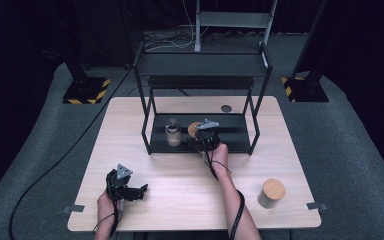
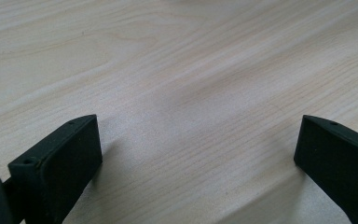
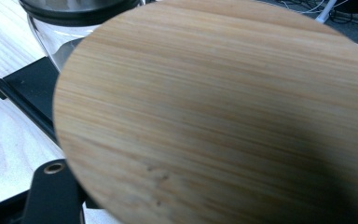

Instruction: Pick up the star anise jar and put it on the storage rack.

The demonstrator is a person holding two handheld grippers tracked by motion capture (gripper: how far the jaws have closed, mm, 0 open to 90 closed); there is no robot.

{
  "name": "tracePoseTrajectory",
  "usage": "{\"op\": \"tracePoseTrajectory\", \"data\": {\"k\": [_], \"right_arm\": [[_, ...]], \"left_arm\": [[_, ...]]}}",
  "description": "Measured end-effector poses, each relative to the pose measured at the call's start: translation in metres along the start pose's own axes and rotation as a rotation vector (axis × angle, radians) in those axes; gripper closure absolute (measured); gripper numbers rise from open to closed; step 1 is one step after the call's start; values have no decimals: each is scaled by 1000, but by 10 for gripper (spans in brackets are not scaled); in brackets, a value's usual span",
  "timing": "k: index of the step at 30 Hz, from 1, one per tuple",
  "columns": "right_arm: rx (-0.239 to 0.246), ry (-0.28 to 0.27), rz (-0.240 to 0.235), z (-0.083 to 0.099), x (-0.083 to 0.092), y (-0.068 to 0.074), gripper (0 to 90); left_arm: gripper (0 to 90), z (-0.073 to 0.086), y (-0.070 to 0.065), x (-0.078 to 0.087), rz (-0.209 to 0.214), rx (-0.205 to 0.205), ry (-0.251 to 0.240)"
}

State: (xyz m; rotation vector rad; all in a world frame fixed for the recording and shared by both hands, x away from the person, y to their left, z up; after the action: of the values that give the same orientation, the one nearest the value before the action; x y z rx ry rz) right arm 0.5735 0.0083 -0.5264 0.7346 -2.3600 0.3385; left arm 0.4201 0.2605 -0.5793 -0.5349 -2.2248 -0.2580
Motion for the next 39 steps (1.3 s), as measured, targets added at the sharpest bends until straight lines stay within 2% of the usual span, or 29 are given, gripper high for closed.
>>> {"op": "tracePoseTrajectory", "data": {"k": [39], "right_arm": [[-43,13,-3,7,-21,-4,250]], "left_arm": [[3,0,0,0,-1,-1,-1]]}}
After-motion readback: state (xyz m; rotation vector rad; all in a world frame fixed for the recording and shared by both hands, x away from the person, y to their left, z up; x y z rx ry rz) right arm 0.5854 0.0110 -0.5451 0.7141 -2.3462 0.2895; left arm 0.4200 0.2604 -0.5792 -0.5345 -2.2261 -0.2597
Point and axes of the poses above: each handheld gripper's, and its own axes: x roughly backward along the jaws, z roughly out of its underside, y roughly to its left, the point moved 7 cm from there along -x, roughly forward along the jaws, and after that the axes turned 5 degrees about y, right-handed, at the moved point
